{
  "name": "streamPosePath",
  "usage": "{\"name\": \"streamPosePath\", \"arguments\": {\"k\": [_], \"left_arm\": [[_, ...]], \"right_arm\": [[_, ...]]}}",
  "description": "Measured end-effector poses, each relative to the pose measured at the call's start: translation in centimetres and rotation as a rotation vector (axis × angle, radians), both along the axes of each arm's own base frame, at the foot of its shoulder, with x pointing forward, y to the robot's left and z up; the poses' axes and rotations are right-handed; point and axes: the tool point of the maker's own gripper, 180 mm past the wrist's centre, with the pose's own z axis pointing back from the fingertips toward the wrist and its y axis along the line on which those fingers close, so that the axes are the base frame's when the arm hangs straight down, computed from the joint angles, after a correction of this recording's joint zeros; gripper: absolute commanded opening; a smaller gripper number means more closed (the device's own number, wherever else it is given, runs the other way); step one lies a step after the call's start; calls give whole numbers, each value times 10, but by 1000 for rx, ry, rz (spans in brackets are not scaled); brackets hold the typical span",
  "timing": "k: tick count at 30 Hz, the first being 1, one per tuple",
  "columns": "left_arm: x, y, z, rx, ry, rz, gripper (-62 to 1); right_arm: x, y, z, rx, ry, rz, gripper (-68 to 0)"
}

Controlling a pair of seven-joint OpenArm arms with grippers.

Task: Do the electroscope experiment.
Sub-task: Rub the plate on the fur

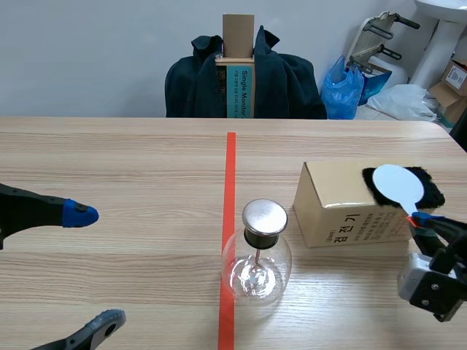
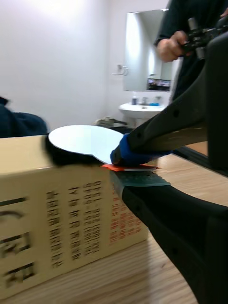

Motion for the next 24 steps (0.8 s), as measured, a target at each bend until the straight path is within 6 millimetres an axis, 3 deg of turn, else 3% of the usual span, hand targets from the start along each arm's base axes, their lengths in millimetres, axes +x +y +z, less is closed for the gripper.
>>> {"name": "streamPosePath", "arguments": {"k": [3,6,8,12,14,17,18,22,24], "left_arm": [[0,0,0,0,0,0,14],[0,0,0,0,0,0,14],[0,0,0,0,0,0,14],[0,0,0,0,0,0,14],[0,0,0,0,0,0,14],[0,0,0,0,0,0,14],[0,0,0,0,0,0,14],[0,0,0,1,1,0,14],[0,0,-1,3,2,0,14]], "right_arm": [[0,-1,-1,-6,4,-6,-667],[9,-30,-6,-51,16,-176,-667],[10,-38,-6,-61,18,-215,-667],[0,-9,-10,23,82,-46,-667],[0,-11,-14,21,98,-66,-667],[6,-41,-19,-39,111,-228,-667],[5,-43,-18,-49,110,-218,-667],[-4,-12,-7,0,86,8,-667],[-1,-17,-12,-12,96,-46,-667]]}}
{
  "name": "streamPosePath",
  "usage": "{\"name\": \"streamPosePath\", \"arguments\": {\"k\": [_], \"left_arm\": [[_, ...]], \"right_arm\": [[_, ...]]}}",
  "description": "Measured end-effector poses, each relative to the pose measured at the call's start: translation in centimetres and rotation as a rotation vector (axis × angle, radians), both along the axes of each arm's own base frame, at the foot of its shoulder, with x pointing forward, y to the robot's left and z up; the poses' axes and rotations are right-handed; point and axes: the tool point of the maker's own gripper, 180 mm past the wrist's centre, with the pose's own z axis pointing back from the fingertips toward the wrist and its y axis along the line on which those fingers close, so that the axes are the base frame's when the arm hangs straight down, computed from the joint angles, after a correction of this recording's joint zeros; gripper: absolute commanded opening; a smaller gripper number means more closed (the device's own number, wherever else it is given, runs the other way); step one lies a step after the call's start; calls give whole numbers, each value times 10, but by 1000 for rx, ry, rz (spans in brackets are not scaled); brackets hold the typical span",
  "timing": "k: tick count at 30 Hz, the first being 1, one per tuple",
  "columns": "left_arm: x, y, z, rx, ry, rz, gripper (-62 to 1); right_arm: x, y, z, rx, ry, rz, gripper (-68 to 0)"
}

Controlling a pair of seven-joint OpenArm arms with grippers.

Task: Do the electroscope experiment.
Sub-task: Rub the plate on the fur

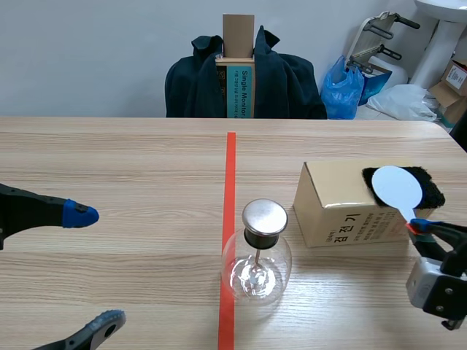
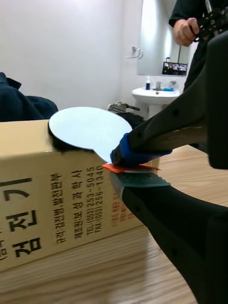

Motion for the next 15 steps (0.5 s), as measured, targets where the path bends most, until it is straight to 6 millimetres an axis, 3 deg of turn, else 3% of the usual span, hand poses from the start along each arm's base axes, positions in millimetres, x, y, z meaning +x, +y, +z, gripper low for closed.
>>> {"name": "streamPosePath", "arguments": {"k": [3,8,13,15], "left_arm": [[0,0,0,0,0,0,14],[0,0,0,0,0,0,14],[0,1,-4,21,11,1,14],[0,1,-5,24,13,1,14]], "right_arm": [[5,-20,-5,-40,13,-122,-667],[-2,8,3,10,-6,60,-667],[7,-25,-4,-59,12,-137,-667],[4,-11,1,-32,2,-34,-667]]}}
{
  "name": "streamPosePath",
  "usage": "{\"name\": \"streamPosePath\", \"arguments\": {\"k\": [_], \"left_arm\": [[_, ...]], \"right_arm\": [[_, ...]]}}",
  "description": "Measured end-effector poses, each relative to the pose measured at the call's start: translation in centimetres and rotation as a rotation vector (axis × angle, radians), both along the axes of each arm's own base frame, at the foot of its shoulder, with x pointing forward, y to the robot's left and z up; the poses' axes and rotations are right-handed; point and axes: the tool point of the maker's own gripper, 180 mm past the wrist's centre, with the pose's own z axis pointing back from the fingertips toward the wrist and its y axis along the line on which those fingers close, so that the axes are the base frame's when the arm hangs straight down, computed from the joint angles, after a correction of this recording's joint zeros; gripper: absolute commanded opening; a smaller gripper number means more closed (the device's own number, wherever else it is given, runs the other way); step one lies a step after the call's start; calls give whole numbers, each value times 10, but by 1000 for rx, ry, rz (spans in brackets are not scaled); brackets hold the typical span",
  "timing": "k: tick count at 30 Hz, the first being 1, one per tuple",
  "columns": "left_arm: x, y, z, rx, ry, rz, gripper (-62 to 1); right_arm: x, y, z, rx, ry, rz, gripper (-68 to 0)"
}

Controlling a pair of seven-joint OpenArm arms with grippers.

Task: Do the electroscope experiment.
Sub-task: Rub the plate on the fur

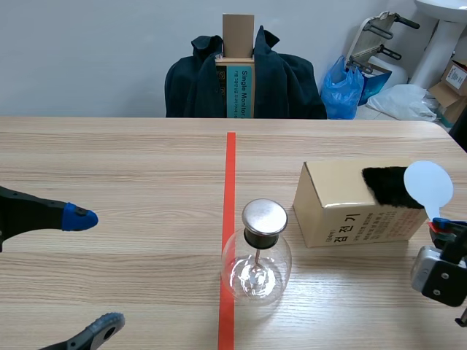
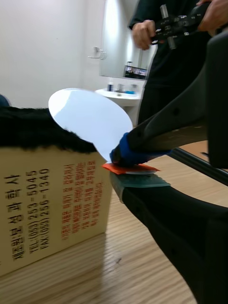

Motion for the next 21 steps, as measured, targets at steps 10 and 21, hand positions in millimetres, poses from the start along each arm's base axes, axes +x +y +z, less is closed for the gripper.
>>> {"name": "streamPosePath", "arguments": {"k": [10,21], "left_arm": [[0,0,0,0,0,0,14],[1,1,-1,5,0,4,14]], "right_arm": [[8,3,4,-1,-16,-4,-667],[-1,26,7,25,-15,99,-667]]}}
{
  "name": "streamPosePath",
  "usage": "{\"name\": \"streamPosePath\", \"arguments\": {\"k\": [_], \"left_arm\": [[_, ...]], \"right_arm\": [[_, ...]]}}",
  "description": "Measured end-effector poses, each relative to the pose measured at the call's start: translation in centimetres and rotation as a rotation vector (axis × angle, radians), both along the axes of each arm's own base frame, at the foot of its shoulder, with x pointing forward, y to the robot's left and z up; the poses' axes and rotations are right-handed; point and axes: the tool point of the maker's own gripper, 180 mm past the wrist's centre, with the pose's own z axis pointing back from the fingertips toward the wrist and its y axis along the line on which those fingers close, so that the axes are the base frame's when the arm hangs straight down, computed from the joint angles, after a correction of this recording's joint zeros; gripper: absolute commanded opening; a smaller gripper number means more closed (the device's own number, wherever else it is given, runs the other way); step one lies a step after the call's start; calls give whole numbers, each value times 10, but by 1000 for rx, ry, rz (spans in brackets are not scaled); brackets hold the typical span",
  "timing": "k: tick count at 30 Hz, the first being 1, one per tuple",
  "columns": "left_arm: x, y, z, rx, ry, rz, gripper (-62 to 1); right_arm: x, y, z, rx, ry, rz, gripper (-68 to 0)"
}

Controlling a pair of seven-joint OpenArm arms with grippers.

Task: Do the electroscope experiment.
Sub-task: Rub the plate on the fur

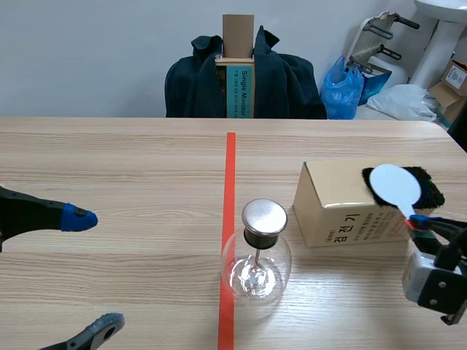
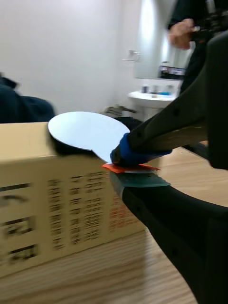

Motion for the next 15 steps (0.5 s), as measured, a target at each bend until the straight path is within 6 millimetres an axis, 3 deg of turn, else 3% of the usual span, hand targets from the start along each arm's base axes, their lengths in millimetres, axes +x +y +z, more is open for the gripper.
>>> {"name": "streamPosePath", "arguments": {"k": [4,6,9,13,15], "left_arm": [[0,0,0,0,0,0,14],[0,0,0,0,0,0,14],[0,0,0,-1,0,0,14],[1,0,0,1,-2,3,14],[1,0,0,1,-1,3,14]], "right_arm": [[9,-15,-1,-48,-5,-157,-667],[3,-14,-2,-41,4,-131,-667],[-9,5,-3,-11,16,-29,-667],[-4,-19,-6,-79,24,-181,-667],[-7,-13,-3,-61,17,-121,-667]]}}
